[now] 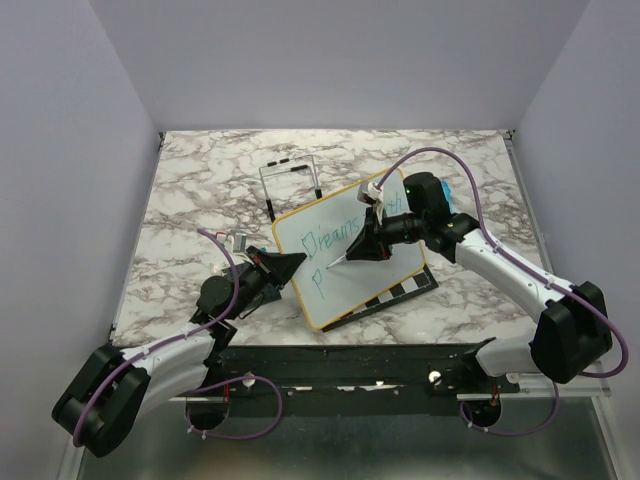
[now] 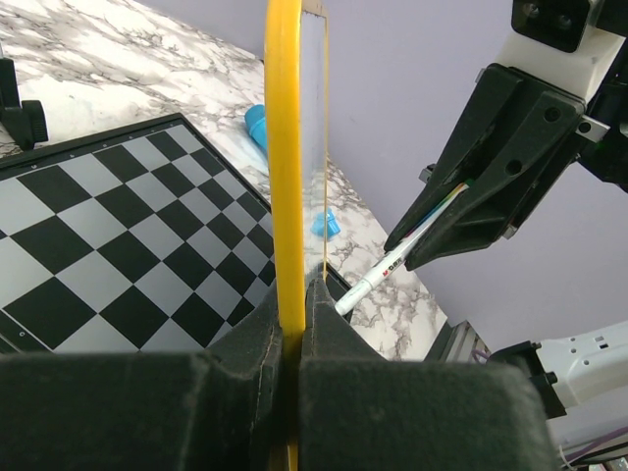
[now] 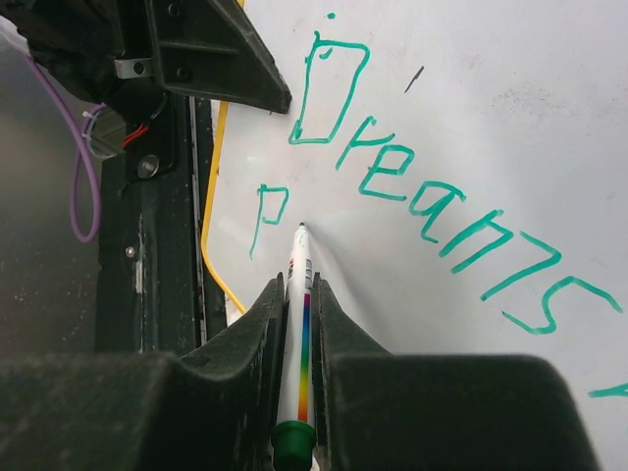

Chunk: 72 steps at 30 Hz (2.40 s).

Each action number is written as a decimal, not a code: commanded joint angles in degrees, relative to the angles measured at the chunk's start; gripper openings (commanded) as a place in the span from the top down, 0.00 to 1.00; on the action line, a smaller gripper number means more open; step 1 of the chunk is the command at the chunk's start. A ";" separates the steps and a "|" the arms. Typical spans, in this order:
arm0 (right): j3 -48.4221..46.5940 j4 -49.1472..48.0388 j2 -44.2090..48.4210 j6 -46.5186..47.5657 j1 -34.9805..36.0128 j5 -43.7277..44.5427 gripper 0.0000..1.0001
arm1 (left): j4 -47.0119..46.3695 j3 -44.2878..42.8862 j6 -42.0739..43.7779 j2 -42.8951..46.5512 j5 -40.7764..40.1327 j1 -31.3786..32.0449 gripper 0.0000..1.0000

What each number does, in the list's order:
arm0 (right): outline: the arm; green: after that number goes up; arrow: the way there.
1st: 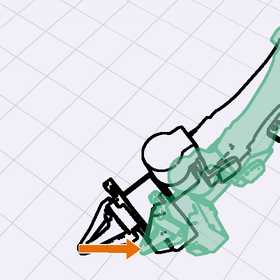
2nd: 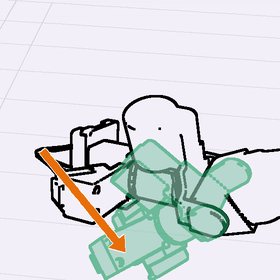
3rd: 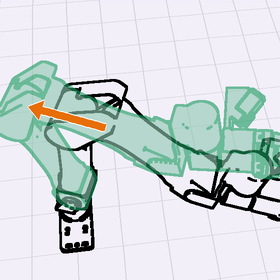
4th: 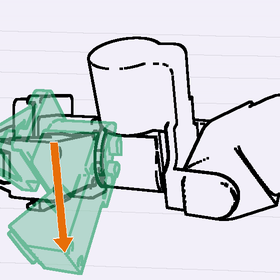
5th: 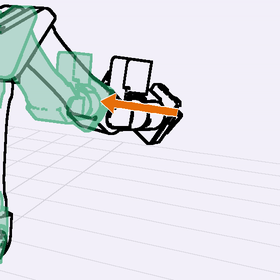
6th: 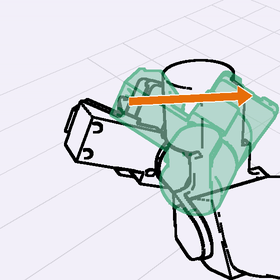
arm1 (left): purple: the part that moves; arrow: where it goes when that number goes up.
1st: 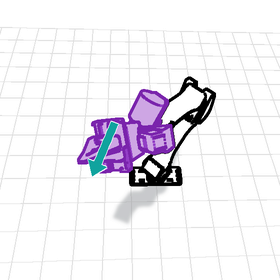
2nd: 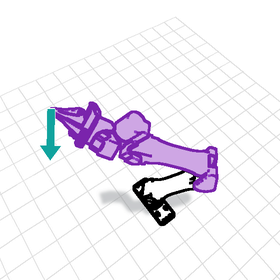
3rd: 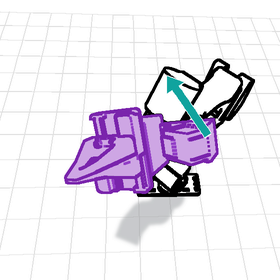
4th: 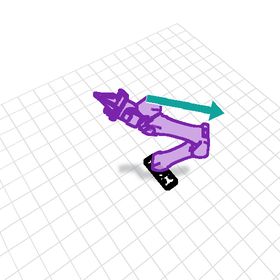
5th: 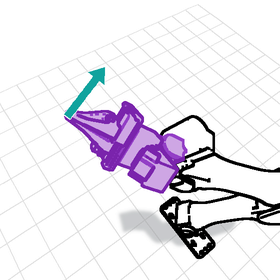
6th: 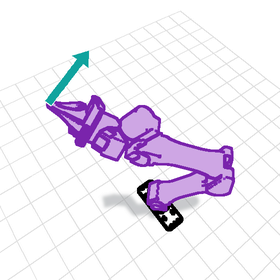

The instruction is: Write a sentence on the whiteboard

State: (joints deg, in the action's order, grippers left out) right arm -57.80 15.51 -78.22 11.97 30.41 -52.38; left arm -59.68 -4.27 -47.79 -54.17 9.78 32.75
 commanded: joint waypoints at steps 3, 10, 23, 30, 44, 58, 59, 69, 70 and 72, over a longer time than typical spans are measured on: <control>-0.56 -1.80 -0.62 -1.33 0.00 -3.16 0.99 | 0.71 0.05 5.16 -0.93 0.33 0.29 1.00; 0.41 -2.85 -0.27 -1.86 0.00 -5.27 0.99 | 0.53 0.14 4.99 -0.94 0.24 0.29 1.00; 0.85 -3.20 -0.36 -1.33 0.08 -7.38 0.99 | 0.27 0.41 4.90 -0.67 0.15 0.29 1.00; 0.85 -3.38 -0.36 -1.33 0.00 -7.56 0.99 | 0.18 0.58 4.81 -0.58 0.15 0.29 1.00; 0.06 -3.64 -1.41 -1.59 0.00 -6.42 0.99 | 0.00 0.58 4.81 -0.59 0.15 0.21 1.00; -0.12 -4.96 -3.26 -3.53 0.08 -1.59 0.99 | 0.18 0.23 4.81 -0.58 0.33 0.29 1.00; -0.03 -4.96 -3.26 -3.53 0.08 -1.50 0.99 | 0.18 0.23 4.81 -0.67 0.24 0.29 1.00; 0.41 -2.42 -3.79 -1.60 0.00 -1.41 0.99 | 0.88 0.14 5.16 0.03 0.15 0.29 1.00; 0.67 -2.06 -3.70 -1.33 0.08 -1.32 0.99 | 1.23 0.14 5.16 0.21 -0.02 0.29 1.00; 0.93 -1.27 -3.79 -0.63 0.00 -1.50 0.99 | 1.32 0.23 5.25 0.38 -0.03 0.29 1.00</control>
State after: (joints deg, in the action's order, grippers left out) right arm -57.78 12.23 -81.01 9.17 30.41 -55.16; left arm -60.12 -4.27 -47.79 -54.48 9.76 32.75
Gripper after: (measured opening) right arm 0.200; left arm 0.074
